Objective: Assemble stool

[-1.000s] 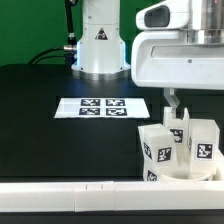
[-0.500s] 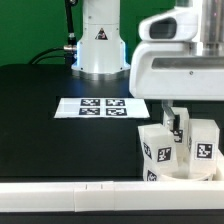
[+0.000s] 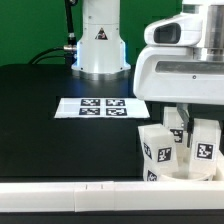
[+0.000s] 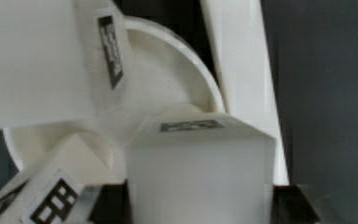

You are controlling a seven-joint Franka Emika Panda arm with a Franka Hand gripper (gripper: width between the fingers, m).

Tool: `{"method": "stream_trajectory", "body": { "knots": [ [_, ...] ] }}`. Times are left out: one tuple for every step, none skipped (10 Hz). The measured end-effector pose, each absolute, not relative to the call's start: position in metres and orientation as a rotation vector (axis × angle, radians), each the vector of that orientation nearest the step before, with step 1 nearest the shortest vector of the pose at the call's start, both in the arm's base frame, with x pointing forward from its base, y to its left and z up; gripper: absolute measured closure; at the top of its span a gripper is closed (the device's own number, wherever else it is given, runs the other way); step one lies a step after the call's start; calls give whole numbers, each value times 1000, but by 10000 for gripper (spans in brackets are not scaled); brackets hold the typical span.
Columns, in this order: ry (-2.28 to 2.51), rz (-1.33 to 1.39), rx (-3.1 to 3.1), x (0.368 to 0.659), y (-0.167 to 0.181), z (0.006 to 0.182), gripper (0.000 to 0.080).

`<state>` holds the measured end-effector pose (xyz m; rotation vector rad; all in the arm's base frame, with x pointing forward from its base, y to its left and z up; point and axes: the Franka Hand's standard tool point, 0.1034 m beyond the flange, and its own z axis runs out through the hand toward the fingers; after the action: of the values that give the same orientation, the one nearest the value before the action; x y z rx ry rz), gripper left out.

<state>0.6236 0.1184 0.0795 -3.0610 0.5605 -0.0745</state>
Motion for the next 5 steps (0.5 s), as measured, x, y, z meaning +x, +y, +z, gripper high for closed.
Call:
{"method": "stream_trajectory", "body": {
  "knots": [
    [737, -63, -3019, 624, 119, 80, 468],
    [953, -46, -2949, 626, 119, 84, 468],
    [1234, -55, -2819, 628, 122, 84, 468],
    [1607, -74, -2590, 628, 125, 80, 468],
    [1772, -93, -2471, 627, 126, 79, 468]
  ]
}}
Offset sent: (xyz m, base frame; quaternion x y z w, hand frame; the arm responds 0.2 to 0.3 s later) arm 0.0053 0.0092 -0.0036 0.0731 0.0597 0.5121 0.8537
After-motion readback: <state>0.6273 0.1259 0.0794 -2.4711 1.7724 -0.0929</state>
